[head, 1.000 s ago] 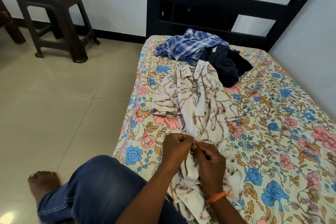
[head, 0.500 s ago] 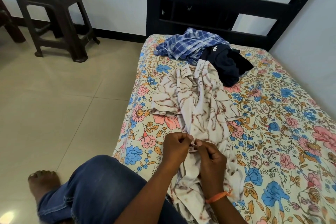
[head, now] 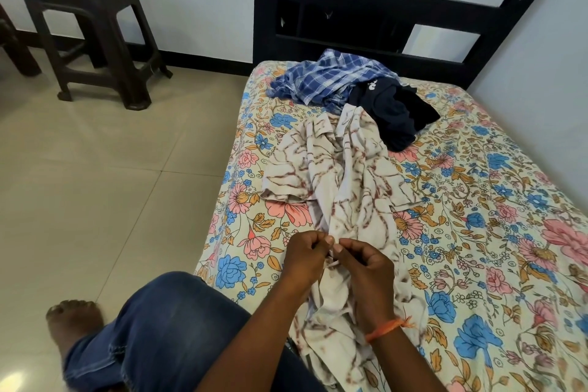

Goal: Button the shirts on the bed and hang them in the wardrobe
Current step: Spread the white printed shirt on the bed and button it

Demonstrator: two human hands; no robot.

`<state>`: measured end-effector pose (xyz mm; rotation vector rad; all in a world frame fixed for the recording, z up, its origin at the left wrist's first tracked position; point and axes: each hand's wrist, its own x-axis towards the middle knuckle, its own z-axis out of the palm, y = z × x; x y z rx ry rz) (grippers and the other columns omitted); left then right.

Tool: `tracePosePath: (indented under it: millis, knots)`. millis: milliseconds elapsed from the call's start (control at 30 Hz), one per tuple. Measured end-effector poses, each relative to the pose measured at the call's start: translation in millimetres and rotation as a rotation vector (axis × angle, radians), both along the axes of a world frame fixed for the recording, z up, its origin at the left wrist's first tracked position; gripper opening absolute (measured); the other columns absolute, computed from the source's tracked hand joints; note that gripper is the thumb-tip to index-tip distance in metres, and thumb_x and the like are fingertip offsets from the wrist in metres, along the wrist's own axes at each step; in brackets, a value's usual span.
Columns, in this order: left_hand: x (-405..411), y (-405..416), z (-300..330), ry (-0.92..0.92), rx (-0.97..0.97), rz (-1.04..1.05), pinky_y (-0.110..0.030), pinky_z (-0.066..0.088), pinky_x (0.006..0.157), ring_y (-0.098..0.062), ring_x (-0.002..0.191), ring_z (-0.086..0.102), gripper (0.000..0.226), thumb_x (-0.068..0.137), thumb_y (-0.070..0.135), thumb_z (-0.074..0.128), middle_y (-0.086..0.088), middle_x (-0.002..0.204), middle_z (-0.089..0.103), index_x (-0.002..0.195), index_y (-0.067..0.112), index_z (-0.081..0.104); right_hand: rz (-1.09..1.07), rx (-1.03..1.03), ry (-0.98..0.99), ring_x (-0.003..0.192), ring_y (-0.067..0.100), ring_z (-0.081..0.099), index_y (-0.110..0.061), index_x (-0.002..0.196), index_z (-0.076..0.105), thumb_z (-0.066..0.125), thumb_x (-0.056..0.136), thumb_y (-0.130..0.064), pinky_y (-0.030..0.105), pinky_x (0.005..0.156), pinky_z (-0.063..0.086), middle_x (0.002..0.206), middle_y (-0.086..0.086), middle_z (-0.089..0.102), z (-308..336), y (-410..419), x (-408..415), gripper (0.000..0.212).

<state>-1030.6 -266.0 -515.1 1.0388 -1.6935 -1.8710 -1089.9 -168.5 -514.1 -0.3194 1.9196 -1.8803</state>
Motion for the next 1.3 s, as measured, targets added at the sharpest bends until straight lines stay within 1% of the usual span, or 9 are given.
tracePosePath:
  millis: [233, 400, 600, 667, 833, 933, 1067, 1200, 1300]
  knots:
    - [-1, 1, 0, 0.029, 0.11, -0.01, -0.013, 0.039, 0.047, 0.002, 0.043, 0.048, 0.028, 0.096, 0.007, 0.059, 0.009, 0.051, 0.057, 0.068, 0.01, 0.064, 0.072, -0.036, -0.061, 0.082, 0.027, 0.072, -0.004, 0.097, 0.075, 0.073, 0.082, -0.001, 0.032, 0.075, 0.057, 0.088, 0.014, 0.076, 2, 4, -9, 0.015]
    - [-4, 0, -1, 0.006, 0.123, -0.009, -0.02, 0.047, 0.056, -0.01, 0.059, 0.058, 0.021, 0.095, 0.013, 0.062, -0.006, 0.069, 0.067, 0.082, 0.0, 0.073, 0.145, -0.052, -0.152, 0.079, 0.028, 0.07, -0.003, 0.096, 0.074, 0.076, 0.075, -0.005, 0.038, 0.079, 0.056, 0.091, 0.022, 0.074, 3, 5, -19, 0.021]
    - [-5, 0, -5, -0.025, 0.146, 0.027, -0.017, 0.039, 0.047, -0.001, 0.041, 0.045, 0.028, 0.094, 0.013, 0.064, -0.004, 0.057, 0.059, 0.082, -0.011, 0.071, 0.199, 0.022, -0.233, 0.081, 0.034, 0.067, -0.001, 0.085, 0.075, 0.075, 0.074, -0.004, 0.044, 0.084, 0.054, 0.087, 0.025, 0.073, 2, 3, -32, 0.011]
    - [-5, 0, -4, -0.022, 0.164, 0.036, -0.021, 0.045, 0.056, -0.006, 0.051, 0.055, 0.028, 0.094, 0.014, 0.065, -0.009, 0.066, 0.067, 0.082, -0.011, 0.072, 0.232, 0.064, -0.175, 0.081, 0.034, 0.068, 0.003, 0.09, 0.073, 0.07, 0.084, -0.003, 0.045, 0.085, 0.053, 0.087, 0.027, 0.072, 1, 3, -31, 0.01]
    - [-4, -2, -7, -0.007, 0.23, 0.061, -0.047, 0.056, 0.077, -0.025, 0.075, 0.064, 0.027, 0.09, 0.015, 0.069, -0.02, 0.08, 0.073, 0.065, 0.014, 0.077, 0.229, 0.111, -0.126, 0.056, 0.015, 0.065, 0.006, 0.091, 0.068, 0.06, 0.092, 0.002, 0.02, 0.056, 0.051, 0.069, 0.017, 0.071, 5, -1, -27, 0.009]
    - [-3, -1, -4, -0.012, 0.229, 0.055, -0.051, 0.057, 0.078, -0.024, 0.073, 0.063, 0.022, 0.089, 0.019, 0.071, -0.023, 0.082, 0.074, 0.07, 0.009, 0.078, 0.206, 0.088, -0.144, 0.062, 0.02, 0.067, 0.004, 0.09, 0.069, 0.062, 0.09, 0.002, 0.025, 0.063, 0.053, 0.071, 0.019, 0.071, 4, -1, -25, 0.008]
    - [-1, 8, 2, -0.064, 0.05, 0.063, -0.02, 0.038, 0.048, -0.003, 0.039, 0.044, 0.029, 0.093, 0.021, 0.067, 0.001, 0.046, 0.058, 0.076, -0.002, 0.074, 0.14, 0.024, -0.217, 0.077, 0.031, 0.07, 0.004, 0.092, 0.072, 0.064, 0.086, 0.003, 0.038, 0.077, 0.055, 0.088, 0.025, 0.073, 4, 4, -25, 0.01]
    - [3, 11, 3, -0.074, -0.144, 0.035, -0.02, 0.049, 0.058, -0.006, 0.057, 0.064, 0.018, 0.089, 0.021, 0.069, -0.003, 0.069, 0.073, 0.077, 0.012, 0.078, 0.155, 0.031, -0.148, 0.084, 0.032, 0.072, 0.0, 0.089, 0.074, 0.07, 0.084, 0.0, 0.04, 0.081, 0.056, 0.087, 0.02, 0.074, 7, 9, -23, 0.007]
    - [5, 12, 4, -0.181, -0.476, -0.013, -0.021, 0.048, 0.065, -0.006, 0.072, 0.061, 0.01, 0.088, 0.02, 0.068, 0.003, 0.091, 0.062, 0.079, 0.016, 0.069, 0.036, 0.257, 0.237, 0.075, 0.018, 0.071, -0.01, 0.084, 0.074, 0.075, 0.082, -0.006, 0.027, 0.069, 0.054, 0.079, 0.004, 0.074, 14, 6, -24, 0.005]
